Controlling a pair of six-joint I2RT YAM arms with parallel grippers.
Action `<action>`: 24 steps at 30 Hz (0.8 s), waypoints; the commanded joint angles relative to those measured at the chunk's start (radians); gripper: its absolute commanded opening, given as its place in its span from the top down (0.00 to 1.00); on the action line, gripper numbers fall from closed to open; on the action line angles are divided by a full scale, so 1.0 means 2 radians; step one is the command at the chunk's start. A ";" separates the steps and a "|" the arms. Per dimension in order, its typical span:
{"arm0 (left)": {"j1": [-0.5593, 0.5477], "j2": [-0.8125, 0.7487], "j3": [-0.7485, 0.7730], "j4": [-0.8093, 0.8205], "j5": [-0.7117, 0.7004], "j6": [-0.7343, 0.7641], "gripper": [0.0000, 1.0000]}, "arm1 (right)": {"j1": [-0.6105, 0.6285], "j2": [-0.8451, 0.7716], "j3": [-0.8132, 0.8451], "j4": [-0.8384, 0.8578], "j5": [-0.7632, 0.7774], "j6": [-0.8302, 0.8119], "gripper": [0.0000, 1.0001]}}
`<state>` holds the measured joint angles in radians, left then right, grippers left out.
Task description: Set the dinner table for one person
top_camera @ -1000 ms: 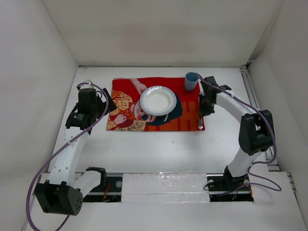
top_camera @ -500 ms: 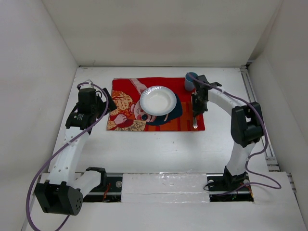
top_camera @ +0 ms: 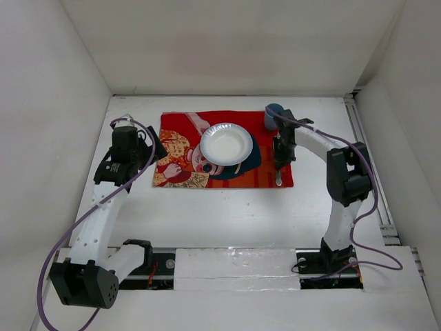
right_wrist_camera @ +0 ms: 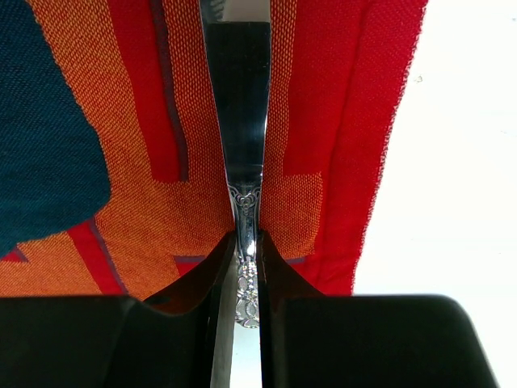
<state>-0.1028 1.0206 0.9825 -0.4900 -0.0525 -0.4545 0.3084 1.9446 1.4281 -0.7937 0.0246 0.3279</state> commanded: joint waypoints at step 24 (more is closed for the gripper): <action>0.002 -0.006 0.003 0.013 0.003 0.005 0.00 | 0.002 0.017 0.046 0.007 -0.001 -0.014 0.59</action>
<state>-0.1028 1.0206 0.9821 -0.4900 -0.0410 -0.4545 0.3084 2.0109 1.4914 -0.7933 0.0231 0.3065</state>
